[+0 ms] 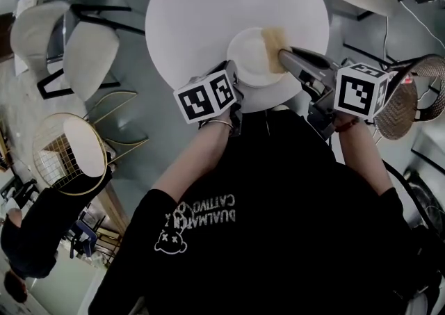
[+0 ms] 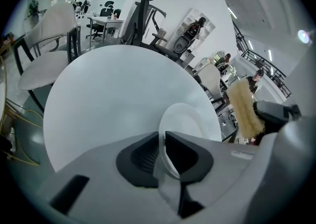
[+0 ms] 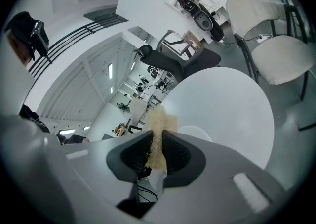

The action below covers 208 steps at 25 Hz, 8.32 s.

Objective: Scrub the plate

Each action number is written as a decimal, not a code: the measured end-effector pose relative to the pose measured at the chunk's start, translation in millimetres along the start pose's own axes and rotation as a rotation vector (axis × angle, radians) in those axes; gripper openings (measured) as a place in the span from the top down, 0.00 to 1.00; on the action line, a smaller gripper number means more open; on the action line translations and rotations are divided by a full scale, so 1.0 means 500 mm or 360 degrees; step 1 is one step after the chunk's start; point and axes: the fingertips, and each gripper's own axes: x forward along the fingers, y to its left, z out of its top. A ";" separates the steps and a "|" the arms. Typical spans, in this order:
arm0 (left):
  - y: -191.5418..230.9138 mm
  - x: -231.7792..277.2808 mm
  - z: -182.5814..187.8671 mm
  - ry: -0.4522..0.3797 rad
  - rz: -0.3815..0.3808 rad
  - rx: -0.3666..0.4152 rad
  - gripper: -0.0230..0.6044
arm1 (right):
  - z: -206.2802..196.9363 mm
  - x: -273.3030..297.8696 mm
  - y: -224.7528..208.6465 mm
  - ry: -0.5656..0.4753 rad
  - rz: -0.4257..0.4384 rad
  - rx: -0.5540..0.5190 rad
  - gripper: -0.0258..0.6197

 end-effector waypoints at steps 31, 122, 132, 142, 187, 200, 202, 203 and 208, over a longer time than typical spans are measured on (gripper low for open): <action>0.060 0.001 0.027 0.0021 -0.0269 -0.0011 0.91 | -0.069 0.282 -0.043 0.0272 -0.0330 -0.0037 0.87; -0.060 -0.023 -0.086 -0.0685 0.0184 -0.0702 0.92 | 0.001 0.032 -0.215 0.0541 -0.0162 -0.0333 0.86; -0.049 -0.025 -0.089 -0.0736 0.0186 -0.0827 0.92 | -0.114 0.112 -0.072 0.0721 0.0212 -0.0288 0.86; -0.036 -0.013 -0.108 -0.0708 0.0210 -0.0848 0.92 | -0.188 0.133 -0.080 0.0910 0.0242 -0.0192 0.86; -0.047 0.000 -0.087 -0.0661 0.0168 -0.0809 0.92 | -0.023 0.010 -0.206 0.0664 -0.0080 -0.0350 0.83; -0.037 0.008 -0.102 -0.0664 0.0168 -0.0831 0.92 | 0.009 -0.002 -0.217 0.0589 -0.0141 -0.0472 0.88; -0.035 0.011 -0.105 -0.0670 0.0164 -0.0843 0.92 | 0.010 0.003 -0.202 0.0595 -0.0092 -0.0511 0.88; -0.035 0.011 -0.105 -0.0673 0.0158 -0.0847 0.92 | 0.008 0.009 -0.188 0.0592 -0.0052 -0.0514 0.88; -0.037 0.010 -0.101 -0.0686 0.0127 -0.0856 0.91 | -0.060 0.054 -0.105 0.0668 0.0166 -0.0428 0.88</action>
